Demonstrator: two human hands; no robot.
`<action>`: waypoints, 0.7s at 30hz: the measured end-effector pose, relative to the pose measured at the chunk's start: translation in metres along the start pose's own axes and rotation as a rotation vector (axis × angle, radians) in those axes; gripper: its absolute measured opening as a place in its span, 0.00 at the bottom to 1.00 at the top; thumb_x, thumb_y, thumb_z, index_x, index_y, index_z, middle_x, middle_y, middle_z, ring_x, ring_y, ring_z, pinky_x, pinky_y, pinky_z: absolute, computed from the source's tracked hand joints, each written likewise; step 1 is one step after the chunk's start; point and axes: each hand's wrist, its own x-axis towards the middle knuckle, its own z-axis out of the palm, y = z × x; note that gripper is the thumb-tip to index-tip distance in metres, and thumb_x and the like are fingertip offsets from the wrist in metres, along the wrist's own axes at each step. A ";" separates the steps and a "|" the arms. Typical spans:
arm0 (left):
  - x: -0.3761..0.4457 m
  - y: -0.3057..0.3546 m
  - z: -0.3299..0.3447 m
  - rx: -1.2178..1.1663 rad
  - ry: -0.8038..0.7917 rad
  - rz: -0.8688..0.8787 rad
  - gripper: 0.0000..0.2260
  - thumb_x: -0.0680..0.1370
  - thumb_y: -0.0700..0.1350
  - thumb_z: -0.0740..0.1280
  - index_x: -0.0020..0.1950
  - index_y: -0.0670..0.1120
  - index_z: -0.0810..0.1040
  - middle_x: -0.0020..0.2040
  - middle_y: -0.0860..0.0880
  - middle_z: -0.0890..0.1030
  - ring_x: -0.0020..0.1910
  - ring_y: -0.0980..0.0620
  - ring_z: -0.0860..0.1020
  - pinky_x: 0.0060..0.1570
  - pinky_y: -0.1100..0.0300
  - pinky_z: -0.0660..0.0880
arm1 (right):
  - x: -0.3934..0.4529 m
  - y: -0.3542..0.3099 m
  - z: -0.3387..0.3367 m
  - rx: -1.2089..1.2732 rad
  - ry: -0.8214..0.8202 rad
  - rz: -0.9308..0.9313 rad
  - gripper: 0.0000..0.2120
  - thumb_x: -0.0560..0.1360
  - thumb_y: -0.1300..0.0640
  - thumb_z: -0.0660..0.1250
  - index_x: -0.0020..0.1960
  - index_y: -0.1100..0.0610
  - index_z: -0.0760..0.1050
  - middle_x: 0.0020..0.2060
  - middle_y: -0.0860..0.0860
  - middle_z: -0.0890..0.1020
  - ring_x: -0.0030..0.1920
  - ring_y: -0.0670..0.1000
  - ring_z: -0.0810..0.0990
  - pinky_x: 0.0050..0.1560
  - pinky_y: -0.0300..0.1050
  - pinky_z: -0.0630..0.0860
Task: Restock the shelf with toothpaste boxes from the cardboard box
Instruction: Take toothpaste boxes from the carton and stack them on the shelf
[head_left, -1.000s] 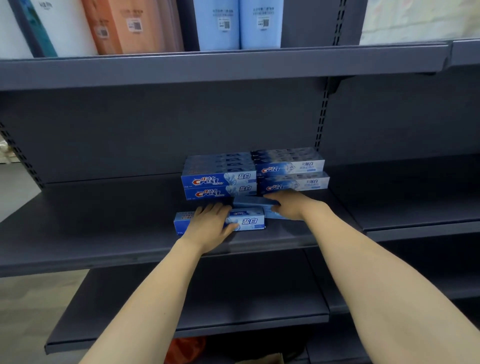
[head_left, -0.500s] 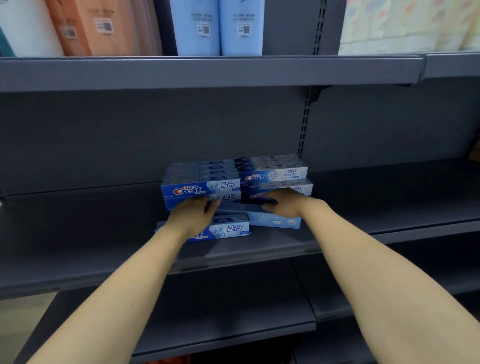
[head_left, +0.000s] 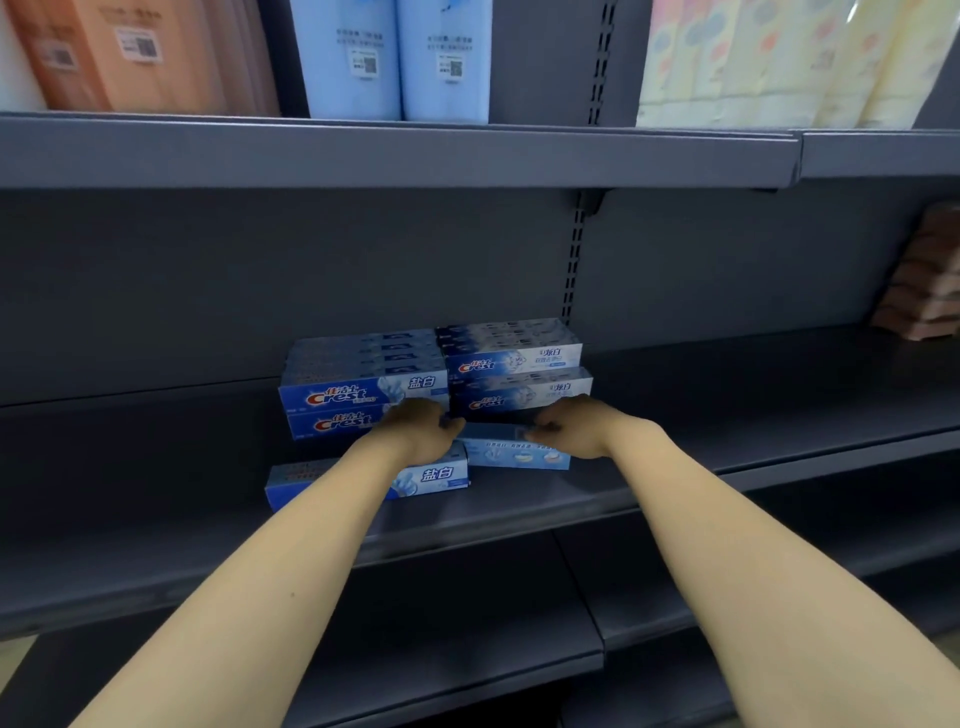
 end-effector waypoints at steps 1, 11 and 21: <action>0.000 0.000 0.001 -0.010 0.011 0.004 0.16 0.82 0.55 0.54 0.46 0.44 0.71 0.46 0.44 0.75 0.46 0.47 0.74 0.43 0.59 0.67 | -0.001 0.001 0.001 0.009 -0.001 -0.011 0.21 0.79 0.41 0.55 0.49 0.59 0.74 0.47 0.53 0.77 0.49 0.54 0.75 0.47 0.44 0.69; -0.004 -0.020 -0.004 -0.064 0.093 0.027 0.17 0.82 0.53 0.55 0.34 0.49 0.64 0.35 0.49 0.69 0.36 0.51 0.69 0.38 0.59 0.64 | 0.012 -0.013 0.016 0.009 0.257 0.005 0.16 0.78 0.44 0.61 0.56 0.57 0.73 0.56 0.53 0.78 0.55 0.55 0.76 0.47 0.45 0.71; -0.026 -0.042 -0.018 0.116 0.162 -0.008 0.22 0.83 0.56 0.50 0.61 0.44 0.76 0.49 0.42 0.80 0.50 0.43 0.77 0.48 0.54 0.72 | 0.028 -0.038 0.031 0.027 0.380 -0.066 0.15 0.78 0.52 0.63 0.61 0.58 0.74 0.59 0.55 0.76 0.58 0.56 0.75 0.55 0.45 0.71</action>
